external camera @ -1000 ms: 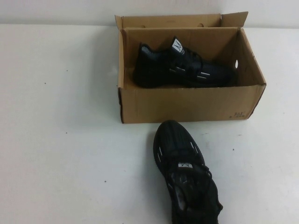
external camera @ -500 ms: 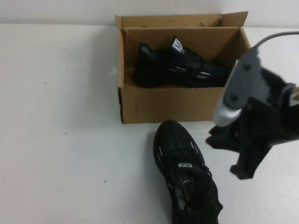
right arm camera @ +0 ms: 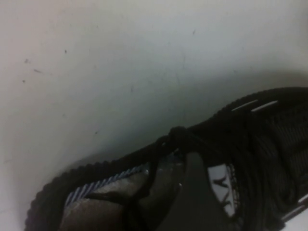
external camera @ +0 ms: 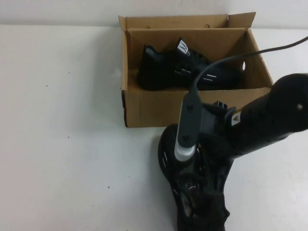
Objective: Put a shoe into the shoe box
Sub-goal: Pick up the shoe from the table
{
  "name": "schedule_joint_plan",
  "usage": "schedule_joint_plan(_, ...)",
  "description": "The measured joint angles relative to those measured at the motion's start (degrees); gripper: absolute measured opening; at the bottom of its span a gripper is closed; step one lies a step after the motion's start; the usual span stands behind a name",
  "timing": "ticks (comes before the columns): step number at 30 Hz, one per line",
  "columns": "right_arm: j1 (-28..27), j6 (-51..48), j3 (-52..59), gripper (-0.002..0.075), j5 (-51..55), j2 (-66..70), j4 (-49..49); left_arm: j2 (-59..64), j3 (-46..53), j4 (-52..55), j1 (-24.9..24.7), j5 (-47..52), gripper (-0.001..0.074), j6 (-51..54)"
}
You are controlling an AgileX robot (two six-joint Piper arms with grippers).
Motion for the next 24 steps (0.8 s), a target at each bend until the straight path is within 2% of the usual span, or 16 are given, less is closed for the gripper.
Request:
schedule_joint_plan(12, 0.33, -0.66, 0.0, 0.0426, -3.16, 9.03, 0.0, 0.0, 0.0, -2.2, 0.0, 0.39, -0.0004, 0.0)
schedule_joint_plan(15, 0.33, -0.66, 0.0, 0.0398, -4.77, 10.51, -1.01, 0.0, 0.0, -2.2, 0.0, 0.94, -0.0004, 0.0)
schedule_joint_plan(19, 0.33, -0.66, -0.04, 0.028, -5.19, 11.28, -1.67, 0.0, 0.0, -2.2, 0.0, 1.62, -0.0004, 0.0)
schedule_joint_plan(23, 0.33, -0.66, -0.04, 0.0083, -5.32, 11.16, -2.02, 0.0, 0.0, -2.2, 0.0, 2.36, -0.0004, 0.0)
schedule_joint_plan(24, 0.33, -0.66, -0.04, 0.0055, -5.32, 10.91, -2.13, 0.0, 0.0, -2.2, 0.0, 2.36, -0.0004, 0.0)
